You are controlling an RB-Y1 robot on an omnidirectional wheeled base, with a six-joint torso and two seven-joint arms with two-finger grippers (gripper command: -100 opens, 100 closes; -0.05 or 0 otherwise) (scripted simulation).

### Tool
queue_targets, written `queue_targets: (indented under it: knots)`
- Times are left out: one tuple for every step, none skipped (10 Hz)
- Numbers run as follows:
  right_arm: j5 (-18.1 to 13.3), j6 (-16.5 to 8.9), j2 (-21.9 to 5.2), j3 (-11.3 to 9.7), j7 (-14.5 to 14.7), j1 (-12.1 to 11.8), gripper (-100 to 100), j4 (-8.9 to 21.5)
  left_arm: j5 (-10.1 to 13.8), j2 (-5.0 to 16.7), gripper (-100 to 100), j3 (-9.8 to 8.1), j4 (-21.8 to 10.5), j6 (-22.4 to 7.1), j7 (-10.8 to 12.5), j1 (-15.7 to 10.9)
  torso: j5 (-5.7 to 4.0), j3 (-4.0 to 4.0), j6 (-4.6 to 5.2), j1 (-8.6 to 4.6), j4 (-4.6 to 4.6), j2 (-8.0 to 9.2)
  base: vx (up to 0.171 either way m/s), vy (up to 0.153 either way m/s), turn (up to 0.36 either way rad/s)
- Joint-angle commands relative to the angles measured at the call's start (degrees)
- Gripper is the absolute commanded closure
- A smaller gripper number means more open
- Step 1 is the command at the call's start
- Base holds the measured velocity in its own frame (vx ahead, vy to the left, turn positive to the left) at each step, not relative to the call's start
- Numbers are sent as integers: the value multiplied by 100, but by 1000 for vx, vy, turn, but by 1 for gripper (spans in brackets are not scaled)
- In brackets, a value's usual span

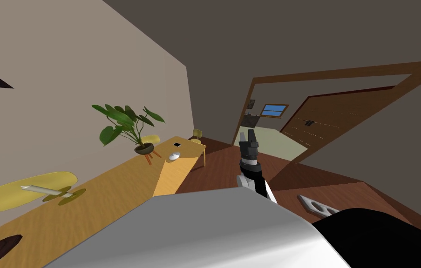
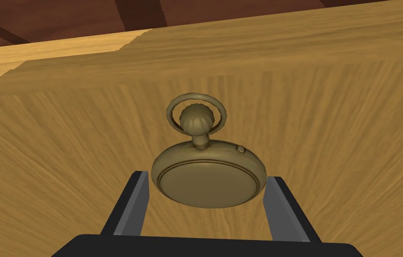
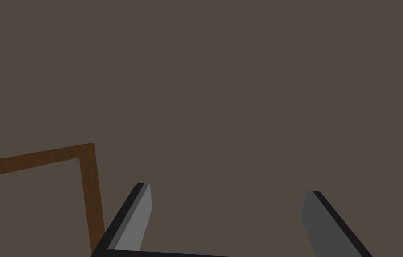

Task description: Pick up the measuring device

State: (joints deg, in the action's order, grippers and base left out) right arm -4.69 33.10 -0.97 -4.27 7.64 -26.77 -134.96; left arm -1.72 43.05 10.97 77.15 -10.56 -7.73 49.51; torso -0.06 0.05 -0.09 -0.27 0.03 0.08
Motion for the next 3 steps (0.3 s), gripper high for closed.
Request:
queue_targets:
  knots:
    - [0,0,0,0,0,0,0,0,39,109,100,-14,171,-31,25,119,0,0,0,0,0,0,10,-27,37]
    - [0,0,0,0,0,0,0,0,30,67,100,0,61,6,16,52,-1,0,0,2,-1,0,4,-11,10]
    - [0,0,0,0,0,0,0,0,33,75,0,0,65,10,20,58,2,0,2,8,0,0,0,0,0]
